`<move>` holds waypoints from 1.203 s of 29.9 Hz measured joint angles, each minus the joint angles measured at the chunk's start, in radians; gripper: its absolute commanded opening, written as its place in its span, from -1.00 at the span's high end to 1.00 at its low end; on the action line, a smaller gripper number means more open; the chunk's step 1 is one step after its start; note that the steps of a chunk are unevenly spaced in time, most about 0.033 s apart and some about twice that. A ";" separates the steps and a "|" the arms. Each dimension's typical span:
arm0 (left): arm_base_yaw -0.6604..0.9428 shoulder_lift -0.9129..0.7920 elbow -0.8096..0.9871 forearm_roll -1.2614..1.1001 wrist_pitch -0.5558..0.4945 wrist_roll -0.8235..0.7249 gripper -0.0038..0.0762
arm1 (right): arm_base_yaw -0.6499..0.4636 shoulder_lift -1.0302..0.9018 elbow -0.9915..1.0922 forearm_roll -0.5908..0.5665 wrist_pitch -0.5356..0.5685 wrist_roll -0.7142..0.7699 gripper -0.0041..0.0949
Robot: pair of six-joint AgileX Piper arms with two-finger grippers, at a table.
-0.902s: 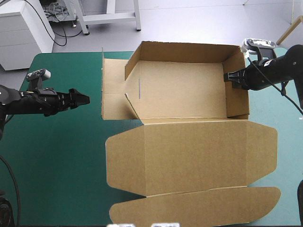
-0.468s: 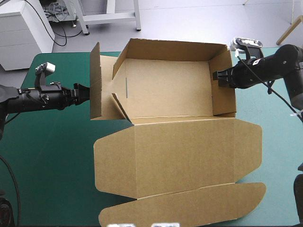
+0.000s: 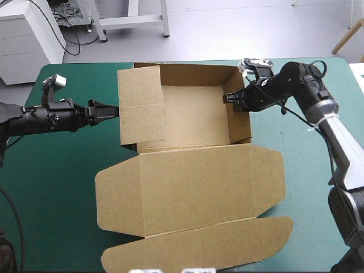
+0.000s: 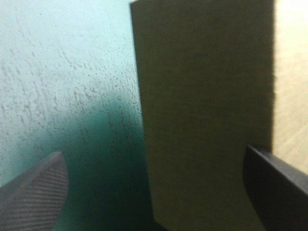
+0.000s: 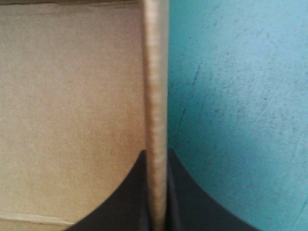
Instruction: Fold the box
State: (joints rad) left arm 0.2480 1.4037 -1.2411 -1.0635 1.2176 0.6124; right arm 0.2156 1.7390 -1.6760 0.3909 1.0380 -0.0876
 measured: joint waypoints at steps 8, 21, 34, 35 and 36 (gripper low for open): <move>0.000 0.000 0.000 -0.003 0.003 0.000 -0.81 | 0.083 0.088 0.000 0.011 -0.083 0.028 0.96; -0.066 0.000 0.000 0.063 -0.004 -0.003 -0.78 | 0.147 0.126 0.000 0.049 -0.174 0.040 0.96; -0.187 0.000 0.000 0.390 -0.050 -0.234 -0.52 | 0.221 0.141 0.000 -0.027 -0.195 0.064 0.96; -0.203 0.000 0.000 0.429 -0.065 -0.260 -0.50 | 0.227 0.141 0.000 -0.038 -0.198 0.067 0.96; -0.226 0.000 0.000 0.468 -0.078 -0.301 -0.47 | 0.234 0.141 0.000 -0.047 -0.201 0.071 0.96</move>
State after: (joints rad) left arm 0.0216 1.4037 -1.2411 -0.5959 1.1392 0.3117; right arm 0.4497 1.8797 -1.6760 0.3442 0.8372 -0.0163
